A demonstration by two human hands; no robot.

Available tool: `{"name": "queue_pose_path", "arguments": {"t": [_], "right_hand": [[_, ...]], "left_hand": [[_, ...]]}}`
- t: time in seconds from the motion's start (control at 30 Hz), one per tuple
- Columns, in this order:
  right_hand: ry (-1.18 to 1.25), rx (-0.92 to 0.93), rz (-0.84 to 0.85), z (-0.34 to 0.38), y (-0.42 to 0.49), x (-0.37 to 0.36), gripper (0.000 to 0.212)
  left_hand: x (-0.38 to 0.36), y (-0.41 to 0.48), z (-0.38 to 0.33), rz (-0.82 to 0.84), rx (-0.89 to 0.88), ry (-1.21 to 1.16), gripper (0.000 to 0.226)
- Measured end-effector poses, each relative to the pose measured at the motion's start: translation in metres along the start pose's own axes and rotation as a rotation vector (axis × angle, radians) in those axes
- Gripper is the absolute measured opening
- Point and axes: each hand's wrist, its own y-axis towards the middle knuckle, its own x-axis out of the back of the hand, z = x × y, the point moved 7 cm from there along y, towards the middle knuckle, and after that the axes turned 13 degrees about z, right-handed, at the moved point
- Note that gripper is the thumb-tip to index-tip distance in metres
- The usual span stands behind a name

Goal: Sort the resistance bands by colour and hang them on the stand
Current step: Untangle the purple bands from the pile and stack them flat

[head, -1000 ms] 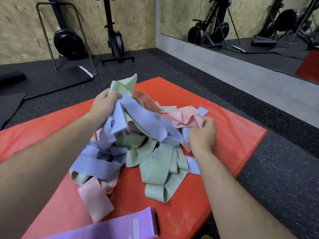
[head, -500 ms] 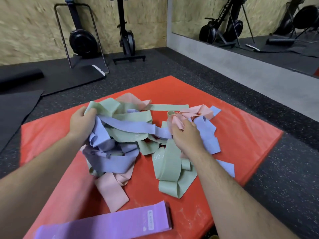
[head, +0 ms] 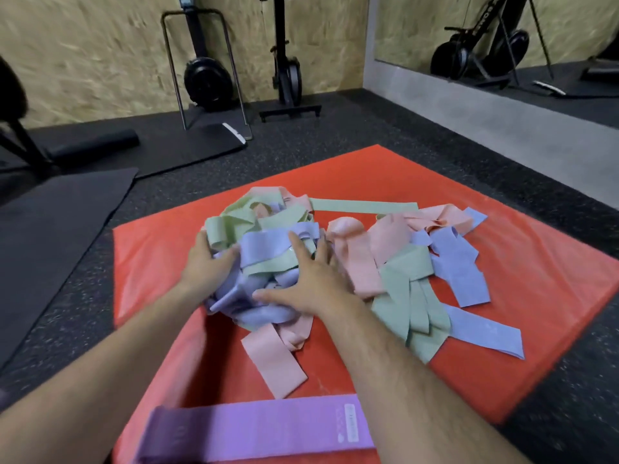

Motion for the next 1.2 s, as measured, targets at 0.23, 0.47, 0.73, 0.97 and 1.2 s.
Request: {"name": "queue_pose_path", "arguments": {"t": [0.23, 0.47, 0.73, 0.97, 1.2], "right_hand": [[0.078, 0.025, -0.253, 0.004, 0.021, 0.003, 0.040], [0.469, 0.066, -0.572, -0.037, -0.018, 0.091, 0.013], [0.650, 0.007, -0.814, -0.056, -0.079, 0.175, 0.043], [0.430, -0.116, -0.629, -0.073, -0.075, 0.172, 0.049], [0.036, -0.421, -0.020, -0.126, -0.061, 0.115, 0.060]], "left_hand": [[-0.035, -0.025, -0.053, 0.231, -0.196, -0.126, 0.048], [-0.032, -0.017, -0.100, 0.323, -0.325, -0.320, 0.065], [-0.058, -0.017, -0.097, 0.198, -0.345, -0.128, 0.082], [-0.138, -0.021, -0.067, 0.553, -0.298, 0.590, 0.128], [-0.137, -0.008, -0.075, 0.411, -0.509, 0.677, 0.047]]}}
